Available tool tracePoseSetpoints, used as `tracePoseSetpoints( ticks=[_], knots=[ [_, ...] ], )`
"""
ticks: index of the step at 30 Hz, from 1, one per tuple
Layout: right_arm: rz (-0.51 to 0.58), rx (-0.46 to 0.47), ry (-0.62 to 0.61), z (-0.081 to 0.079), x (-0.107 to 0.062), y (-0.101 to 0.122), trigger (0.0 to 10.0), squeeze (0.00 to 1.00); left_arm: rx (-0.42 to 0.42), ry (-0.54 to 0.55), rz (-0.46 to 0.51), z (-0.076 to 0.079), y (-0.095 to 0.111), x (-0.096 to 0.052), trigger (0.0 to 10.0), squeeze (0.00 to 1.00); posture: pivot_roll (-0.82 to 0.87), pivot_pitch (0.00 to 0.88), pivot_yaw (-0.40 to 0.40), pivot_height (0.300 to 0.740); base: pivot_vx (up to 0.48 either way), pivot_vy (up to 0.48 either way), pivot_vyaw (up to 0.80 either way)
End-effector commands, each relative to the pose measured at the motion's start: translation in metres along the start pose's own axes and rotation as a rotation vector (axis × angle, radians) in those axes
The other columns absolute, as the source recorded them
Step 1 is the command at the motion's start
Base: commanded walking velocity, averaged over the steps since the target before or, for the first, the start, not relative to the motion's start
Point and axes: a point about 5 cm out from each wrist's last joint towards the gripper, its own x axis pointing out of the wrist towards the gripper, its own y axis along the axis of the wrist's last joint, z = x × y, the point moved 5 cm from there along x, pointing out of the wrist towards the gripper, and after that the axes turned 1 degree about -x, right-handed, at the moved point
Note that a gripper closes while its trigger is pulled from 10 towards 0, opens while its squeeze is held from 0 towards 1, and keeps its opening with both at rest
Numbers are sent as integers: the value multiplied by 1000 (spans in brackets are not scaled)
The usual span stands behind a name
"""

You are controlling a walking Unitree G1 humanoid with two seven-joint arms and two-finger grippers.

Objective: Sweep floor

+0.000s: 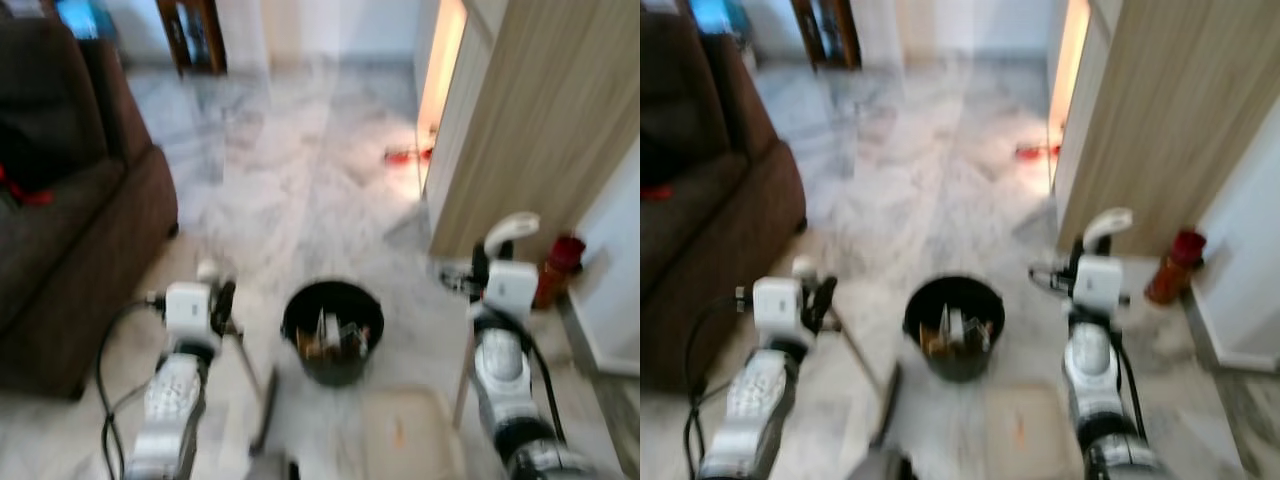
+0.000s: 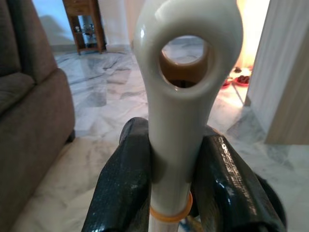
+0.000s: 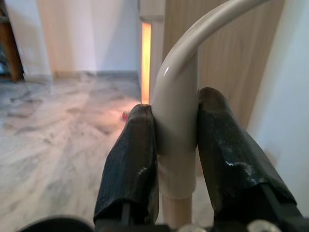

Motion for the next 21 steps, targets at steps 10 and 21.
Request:
tracePoseSetpoints(
  ticks=[10,21],
  knots=[
    [49,9,-4,2,8,13,10000,0,-1,-3,51,3,13,4,10000,0,87,62,40,740,-268,0,0],
    [30,18,18,-2,8,10,10000,0,9,4,46,1,12,4,10000,0,86,57,41,740,-169,0,0]
  ],
)
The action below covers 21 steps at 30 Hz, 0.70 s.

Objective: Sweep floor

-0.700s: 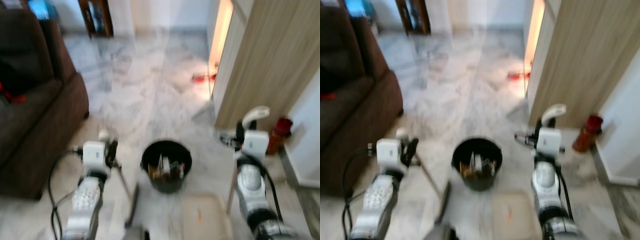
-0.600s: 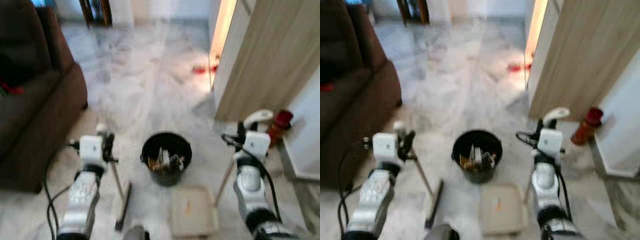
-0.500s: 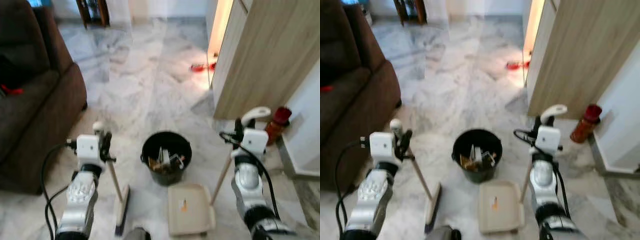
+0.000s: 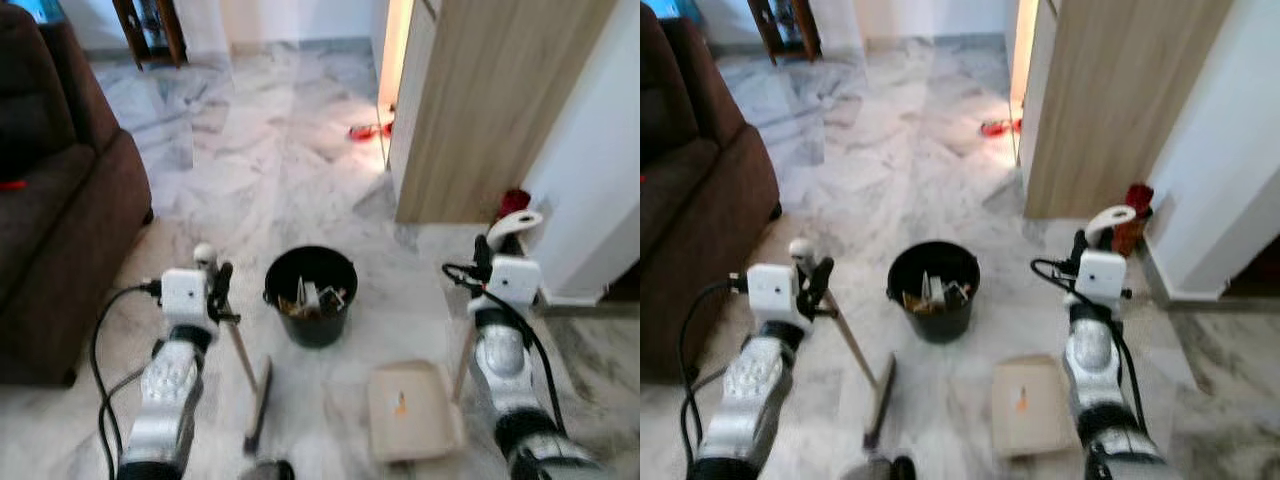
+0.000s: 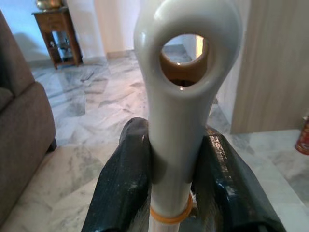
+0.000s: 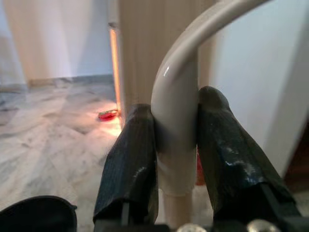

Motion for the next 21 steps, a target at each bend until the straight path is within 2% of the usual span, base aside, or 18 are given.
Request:
tracePoseSetpoints(
  ticks=[1,14,21],
  knots=[
    [31,20,9,-5,5,9,10000,0,17,4,40,-3,11,4,10000,0,86,57,41,740,0,0,0],
    [-33,38,33,-9,2,-2,10000,0,-1,-8,24,0,4,10,10000,0,63,28,38,740,0,0,0],
    [-53,36,49,-9,2,-5,10000,0,-12,13,25,-1,4,17,10000,0,58,0,26,740,0,0,-696]
  ],
)
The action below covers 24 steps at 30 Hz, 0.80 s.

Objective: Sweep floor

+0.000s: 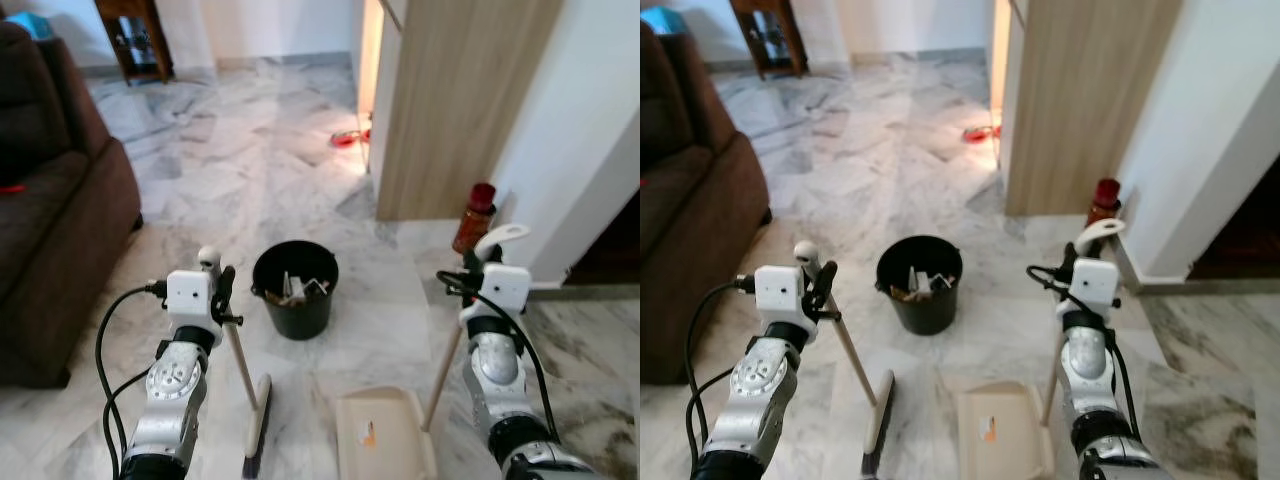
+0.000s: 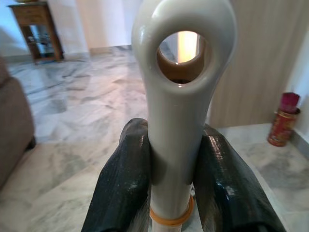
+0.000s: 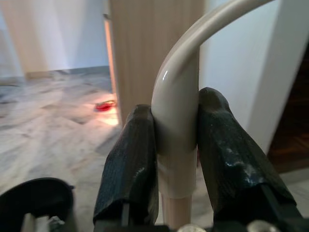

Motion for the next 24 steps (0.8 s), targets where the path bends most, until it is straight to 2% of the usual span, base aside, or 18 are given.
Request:
tracePoseSetpoints(
  ticks=[1,8,12,24],
  knots=[
    [6,2,-6,2,4,4,10000,0,7,9,56,-2,13,7,10000,0,58,0,26,740,0,0,-800],
    [2,-1,-18,4,4,3,10000,0,8,-6,50,2,12,12,10000,0,35,0,31,740,0,0,-800],
    [-2,3,-23,6,2,1,10000,0,33,5,4,5,1,14,10000,0,28,0,30,740,0,0,-800],
    [-27,-12,-19,8,-1,-5,10000,0,25,38,4,0,-4,13,10000,0,26,0,8,740,0,0,-800]
  ],
)
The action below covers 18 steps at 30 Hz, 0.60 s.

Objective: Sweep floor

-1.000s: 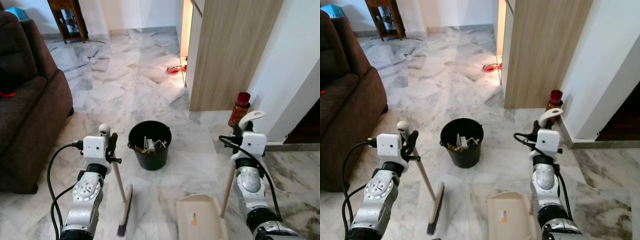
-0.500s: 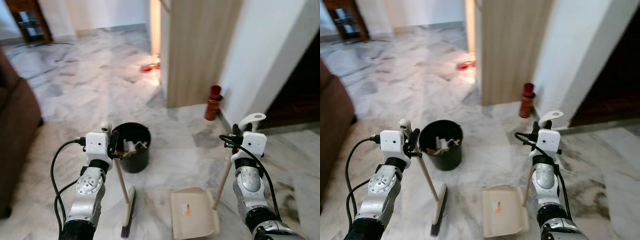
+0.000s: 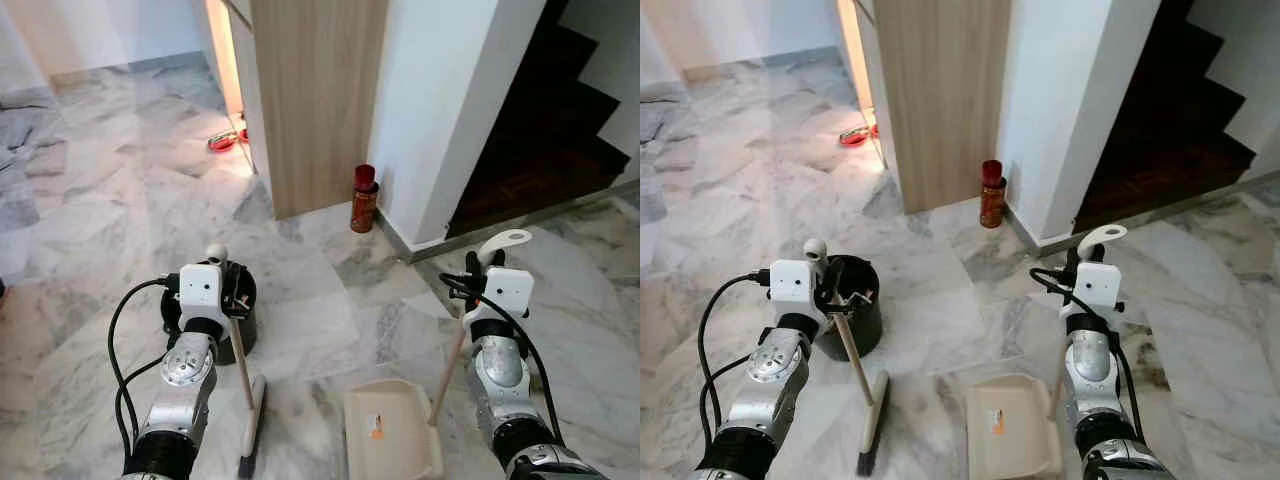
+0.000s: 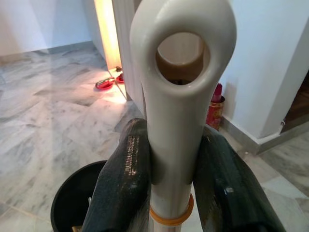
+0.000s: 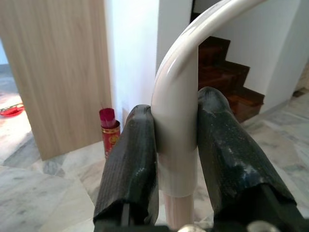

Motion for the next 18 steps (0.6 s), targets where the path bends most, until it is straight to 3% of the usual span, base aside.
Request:
tracePoseSetpoints(
  ticks=[1,4,8,18],
  knots=[
    [-3,0,-3,1,1,0,10000,0,5,15,31,-4,5,1,10000,0,26,0,8,740,0,0,-800],
    [-6,8,-7,0,0,-1,10000,0,30,16,23,-5,4,0,10000,0,23,0,10,740,0,0,-800],
    [-5,12,-4,-2,-1,-1,10000,0,33,21,24,-8,4,1,10000,0,17,0,15,740,0,-440,-800],
    [-2,7,-8,-1,1,1,10000,0,28,-5,15,-1,-2,1,10000,0,-9,0,41,740,0,0,-800]
  ],
)
